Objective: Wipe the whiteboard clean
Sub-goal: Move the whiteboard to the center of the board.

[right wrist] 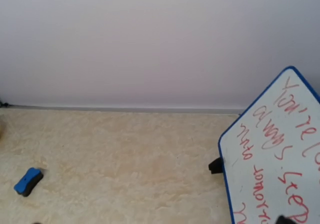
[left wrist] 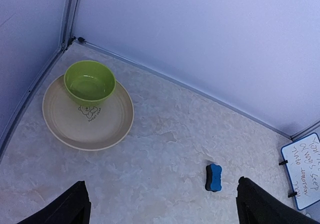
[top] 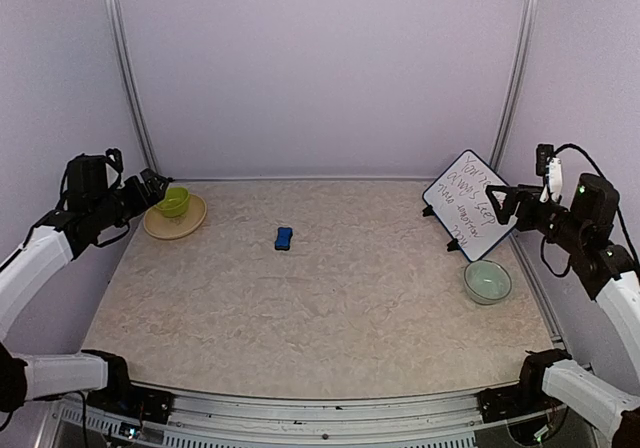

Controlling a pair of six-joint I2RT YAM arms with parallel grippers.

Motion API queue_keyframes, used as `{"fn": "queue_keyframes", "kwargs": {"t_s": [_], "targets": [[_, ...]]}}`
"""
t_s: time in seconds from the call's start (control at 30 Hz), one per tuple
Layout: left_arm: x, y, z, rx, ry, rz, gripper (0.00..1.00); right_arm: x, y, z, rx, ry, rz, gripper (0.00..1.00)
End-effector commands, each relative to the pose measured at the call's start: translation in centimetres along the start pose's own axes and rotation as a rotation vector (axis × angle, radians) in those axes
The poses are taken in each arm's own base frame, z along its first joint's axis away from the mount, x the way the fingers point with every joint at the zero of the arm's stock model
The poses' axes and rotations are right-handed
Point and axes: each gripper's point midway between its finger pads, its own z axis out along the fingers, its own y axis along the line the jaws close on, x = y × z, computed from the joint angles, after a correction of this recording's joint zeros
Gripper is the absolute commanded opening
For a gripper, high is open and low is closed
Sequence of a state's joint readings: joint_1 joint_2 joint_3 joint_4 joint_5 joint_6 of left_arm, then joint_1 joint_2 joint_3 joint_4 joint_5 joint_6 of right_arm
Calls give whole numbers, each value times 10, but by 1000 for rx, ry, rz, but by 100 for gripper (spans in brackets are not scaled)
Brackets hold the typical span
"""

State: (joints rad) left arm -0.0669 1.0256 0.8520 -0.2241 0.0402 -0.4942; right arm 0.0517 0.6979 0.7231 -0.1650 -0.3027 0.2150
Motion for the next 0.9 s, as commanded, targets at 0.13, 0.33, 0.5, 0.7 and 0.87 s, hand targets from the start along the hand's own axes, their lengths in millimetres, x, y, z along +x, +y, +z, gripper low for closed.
{"fn": "queue_keyframes", "kwargs": {"t_s": [0.13,0.33,0.5,0.7,0.87], "targets": [[-3,-8,-4,144,20,-96,99,-17,-8,-27,93,-117,97,100],[2,0,5,135,33,-153,99,-5,-13,-15,109,-26,126,100],[9,0,8,185,56,-192,99,4,-19,-5,130,27,144,100],[22,9,10,213,54,-279,99,21,-32,11,183,124,181,100],[26,20,14,127,48,-252,99,44,-47,26,244,214,224,100]]}}
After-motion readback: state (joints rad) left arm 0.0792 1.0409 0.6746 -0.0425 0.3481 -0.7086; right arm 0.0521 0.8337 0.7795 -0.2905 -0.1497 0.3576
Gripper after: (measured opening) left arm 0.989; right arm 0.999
